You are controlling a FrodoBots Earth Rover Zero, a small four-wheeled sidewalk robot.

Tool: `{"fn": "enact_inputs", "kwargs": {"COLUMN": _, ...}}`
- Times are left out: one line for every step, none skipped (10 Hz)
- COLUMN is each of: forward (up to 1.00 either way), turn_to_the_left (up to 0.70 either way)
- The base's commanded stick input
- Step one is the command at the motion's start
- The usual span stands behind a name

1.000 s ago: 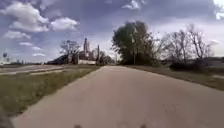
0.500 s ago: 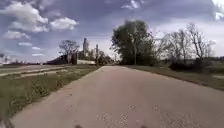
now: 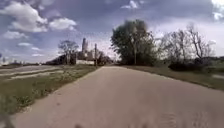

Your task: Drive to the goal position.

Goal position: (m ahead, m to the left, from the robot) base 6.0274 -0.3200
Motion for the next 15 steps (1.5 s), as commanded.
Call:
{"fn": "enact_inputs", "kwargs": {"forward": 1.00, "turn_to_the_left": 0.00}}
{"fn": "enact_inputs", "kwargs": {"forward": 1.00, "turn_to_the_left": 0.00}}
{"fn": "enact_inputs", "kwargs": {"forward": 1.00, "turn_to_the_left": 0.00}}
{"fn": "enact_inputs", "kwargs": {"forward": 1.00, "turn_to_the_left": 0.00}}
{"fn": "enact_inputs", "kwargs": {"forward": 1.00, "turn_to_the_left": 0.00}}
{"fn": "enact_inputs", "kwargs": {"forward": 1.00, "turn_to_the_left": 0.00}}
{"fn": "enact_inputs", "kwargs": {"forward": 1.00, "turn_to_the_left": 0.00}}
{"fn": "enact_inputs", "kwargs": {"forward": 1.00, "turn_to_the_left": 0.00}}
{"fn": "enact_inputs", "kwargs": {"forward": 1.00, "turn_to_the_left": 0.00}}
{"fn": "enact_inputs", "kwargs": {"forward": 1.00, "turn_to_the_left": 0.00}}
{"fn": "enact_inputs", "kwargs": {"forward": 1.00, "turn_to_the_left": 0.00}}
{"fn": "enact_inputs", "kwargs": {"forward": 1.00, "turn_to_the_left": 0.00}}
{"fn": "enact_inputs", "kwargs": {"forward": 1.00, "turn_to_the_left": 0.00}}
{"fn": "enact_inputs", "kwargs": {"forward": 1.00, "turn_to_the_left": 0.00}}
{"fn": "enact_inputs", "kwargs": {"forward": 1.00, "turn_to_the_left": 0.00}}
